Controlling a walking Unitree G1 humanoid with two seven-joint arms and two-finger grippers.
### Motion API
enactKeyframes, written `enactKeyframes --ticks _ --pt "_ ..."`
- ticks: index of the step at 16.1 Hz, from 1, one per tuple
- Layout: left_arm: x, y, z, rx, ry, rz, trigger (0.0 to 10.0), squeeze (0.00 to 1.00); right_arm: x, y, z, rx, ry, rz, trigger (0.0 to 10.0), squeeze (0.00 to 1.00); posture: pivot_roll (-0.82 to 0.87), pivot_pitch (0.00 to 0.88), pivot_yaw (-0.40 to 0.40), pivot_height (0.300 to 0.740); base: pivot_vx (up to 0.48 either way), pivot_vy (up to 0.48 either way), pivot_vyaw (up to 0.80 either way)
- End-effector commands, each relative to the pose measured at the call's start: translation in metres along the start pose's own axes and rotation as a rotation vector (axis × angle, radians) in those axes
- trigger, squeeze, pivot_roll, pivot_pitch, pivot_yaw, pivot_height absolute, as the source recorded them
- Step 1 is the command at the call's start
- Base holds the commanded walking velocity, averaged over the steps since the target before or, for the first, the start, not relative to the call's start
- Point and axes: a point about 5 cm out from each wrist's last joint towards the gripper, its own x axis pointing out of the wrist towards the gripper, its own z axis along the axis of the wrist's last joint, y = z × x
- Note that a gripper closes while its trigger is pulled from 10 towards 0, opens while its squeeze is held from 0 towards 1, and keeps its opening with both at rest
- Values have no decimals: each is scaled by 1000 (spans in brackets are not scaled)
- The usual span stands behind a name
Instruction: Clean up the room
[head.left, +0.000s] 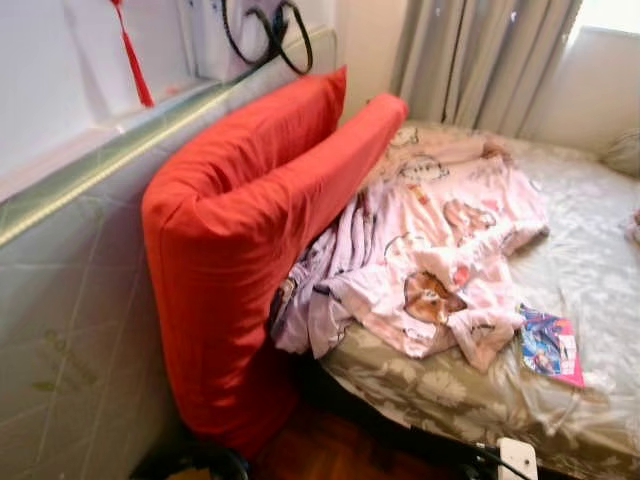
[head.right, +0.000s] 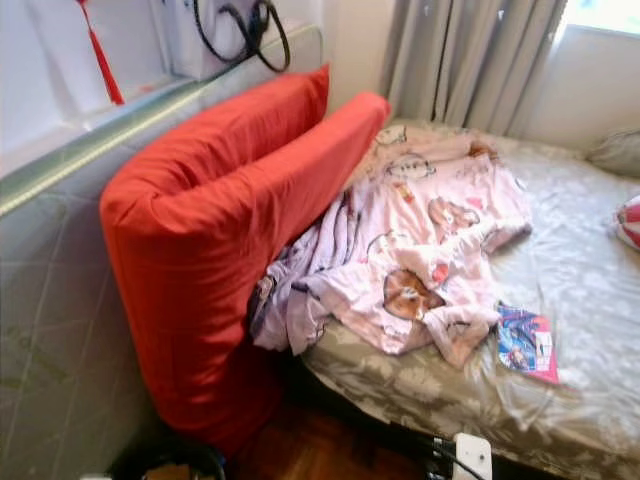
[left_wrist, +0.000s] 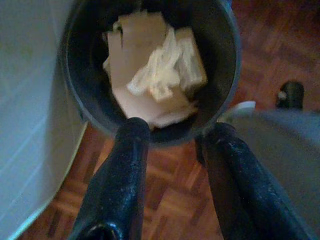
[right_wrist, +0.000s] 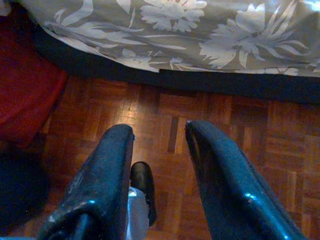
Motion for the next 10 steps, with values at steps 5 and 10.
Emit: enactKeyframes --ticks 5,10 --pt "0 2 3 26 2 1 10000 0 0 -2 2 5 -10 -22 10000 0 -11 17 -1 740 0 0 0" --pt "0 1 2 24 2 4 10000 0 0 -4 1 7 10 -33 10000 0 -10 17 -4 740 0 0 -416"
